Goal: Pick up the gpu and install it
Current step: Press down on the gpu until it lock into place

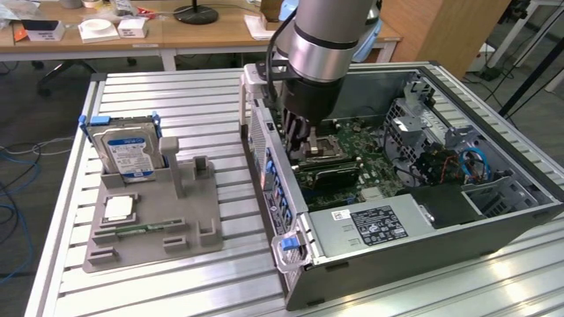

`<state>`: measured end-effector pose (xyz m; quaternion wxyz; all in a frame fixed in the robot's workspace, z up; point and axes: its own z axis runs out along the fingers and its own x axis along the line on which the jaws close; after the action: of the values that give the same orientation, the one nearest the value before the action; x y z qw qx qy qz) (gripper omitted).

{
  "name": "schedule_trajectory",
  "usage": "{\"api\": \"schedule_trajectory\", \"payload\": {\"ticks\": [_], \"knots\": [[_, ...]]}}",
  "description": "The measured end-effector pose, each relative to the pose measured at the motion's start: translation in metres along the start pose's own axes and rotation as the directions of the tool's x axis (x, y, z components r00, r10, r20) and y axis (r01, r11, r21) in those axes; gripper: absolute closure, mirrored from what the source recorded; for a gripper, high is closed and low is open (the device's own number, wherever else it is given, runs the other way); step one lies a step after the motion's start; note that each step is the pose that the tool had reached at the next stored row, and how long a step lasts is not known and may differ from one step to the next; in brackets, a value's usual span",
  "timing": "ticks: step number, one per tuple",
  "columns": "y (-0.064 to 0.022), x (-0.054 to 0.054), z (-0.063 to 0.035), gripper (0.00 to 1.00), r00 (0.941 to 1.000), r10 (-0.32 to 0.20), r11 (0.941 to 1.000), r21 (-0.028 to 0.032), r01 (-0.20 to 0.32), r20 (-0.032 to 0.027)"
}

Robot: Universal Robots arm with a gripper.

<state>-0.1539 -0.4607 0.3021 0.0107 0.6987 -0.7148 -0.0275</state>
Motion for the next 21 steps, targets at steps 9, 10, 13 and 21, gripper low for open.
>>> {"api": "schedule_trajectory", "payload": {"ticks": [9,10,13,21], "knots": [[0.0017,0.0001,0.0015,0.89,1.0000,0.000,1.0000,-0.0065,0.000,-0.0002],[0.0017,0.0001,0.0023,0.89,1.0000,0.000,1.0000,-0.0068,0.000,-0.0003],[0.0016,0.0002,0.0048,0.89,1.0000,0.000,1.0000,-0.0076,0.000,-0.0013],[0.0011,0.0002,0.0056,0.89,1.0000,0.000,1.0000,-0.0079,0.000,0.0002]]}}
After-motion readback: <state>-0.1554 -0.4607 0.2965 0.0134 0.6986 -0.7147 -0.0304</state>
